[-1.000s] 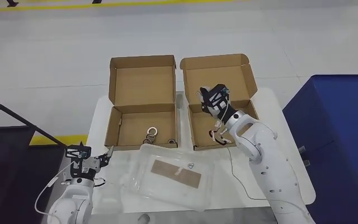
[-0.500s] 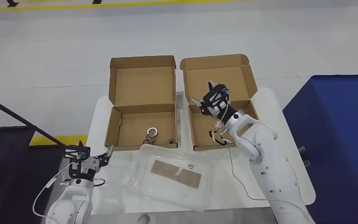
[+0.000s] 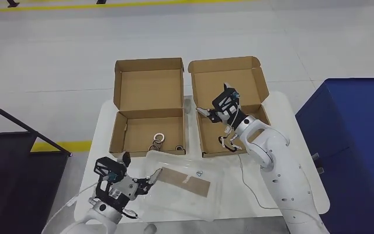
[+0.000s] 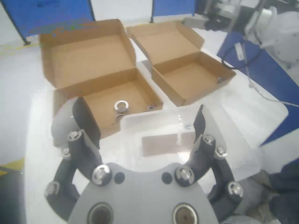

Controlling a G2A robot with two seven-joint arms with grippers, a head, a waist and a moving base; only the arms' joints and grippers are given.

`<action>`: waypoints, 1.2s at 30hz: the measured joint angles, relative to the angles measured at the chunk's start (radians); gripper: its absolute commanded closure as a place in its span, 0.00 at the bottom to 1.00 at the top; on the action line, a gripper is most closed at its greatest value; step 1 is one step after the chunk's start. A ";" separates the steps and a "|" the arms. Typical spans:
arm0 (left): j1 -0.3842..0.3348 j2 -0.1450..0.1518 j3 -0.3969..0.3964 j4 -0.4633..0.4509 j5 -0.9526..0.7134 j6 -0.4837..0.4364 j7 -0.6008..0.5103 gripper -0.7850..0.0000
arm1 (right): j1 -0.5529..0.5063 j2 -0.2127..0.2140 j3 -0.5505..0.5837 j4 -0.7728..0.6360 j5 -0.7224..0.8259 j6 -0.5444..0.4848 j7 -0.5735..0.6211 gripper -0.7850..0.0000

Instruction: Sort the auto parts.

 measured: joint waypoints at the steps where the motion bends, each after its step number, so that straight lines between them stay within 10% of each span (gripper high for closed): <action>1: -0.031 -0.004 0.056 0.000 0.031 0.026 -0.040 0.00 | 0.000 0.000 0.000 0.000 0.000 0.000 0.000 0.00; 4: -0.089 -0.012 0.180 -0.001 0.090 0.071 -0.143 0.00 | 0.000 0.000 0.000 0.000 0.000 0.000 0.000 0.00; 15: -0.113 -0.011 0.228 0.054 0.052 0.008 -0.210 0.00 | 0.000 0.000 0.000 0.000 0.000 0.000 0.000 0.00; 25: -0.415 -0.080 0.551 0.304 0.206 0.233 -0.484 0.00 | 0.000 0.000 0.000 0.000 0.000 0.000 0.000 0.00; 36: -0.416 -0.084 0.581 0.336 0.218 0.214 -0.474 0.00 | 0.000 0.000 0.000 0.000 0.000 0.000 0.000 0.00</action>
